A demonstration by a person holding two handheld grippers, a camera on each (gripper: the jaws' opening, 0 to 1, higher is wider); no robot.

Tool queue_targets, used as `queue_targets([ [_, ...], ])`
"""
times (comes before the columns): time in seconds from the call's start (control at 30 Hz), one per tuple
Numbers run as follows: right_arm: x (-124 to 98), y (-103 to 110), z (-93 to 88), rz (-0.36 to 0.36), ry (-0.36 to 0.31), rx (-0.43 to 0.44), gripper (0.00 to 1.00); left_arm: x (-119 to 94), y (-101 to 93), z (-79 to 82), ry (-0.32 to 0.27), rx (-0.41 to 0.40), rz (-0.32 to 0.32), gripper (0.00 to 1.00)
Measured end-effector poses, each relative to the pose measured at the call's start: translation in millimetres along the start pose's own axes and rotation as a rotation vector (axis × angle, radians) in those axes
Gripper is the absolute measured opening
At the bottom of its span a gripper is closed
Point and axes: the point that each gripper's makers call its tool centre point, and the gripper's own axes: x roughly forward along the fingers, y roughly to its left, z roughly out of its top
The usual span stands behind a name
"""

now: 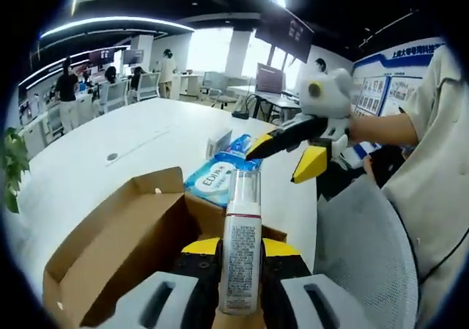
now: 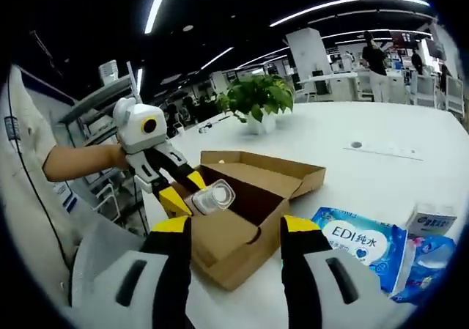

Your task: Operate the shoe box by opening the lid, removing the specified soft item, and placing it in the target area until the item is outside and the box remains undamaged.

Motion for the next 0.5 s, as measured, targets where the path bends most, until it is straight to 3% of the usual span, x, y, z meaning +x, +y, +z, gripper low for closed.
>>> queue_targets([
  [0.1,5,8,1.6,0.021,0.0,-0.005,0.39,4,-5.9,8.6,-0.048,-0.025,-0.019,0.19],
  [0.2,8,14,10.8,0.045,-0.043,0.03,0.38,6,-10.2,12.3,-0.065,-0.025,-0.029,0.19],
  [0.43,9,21,18.4,0.095,-0.073,0.094,0.25,7,-23.0,17.5,-0.109,-0.044,-0.067,0.19],
  [0.5,10,23,18.8,0.106,-0.076,0.114,0.26,8,-26.5,17.6,-0.117,-0.052,-0.08,0.19],
])
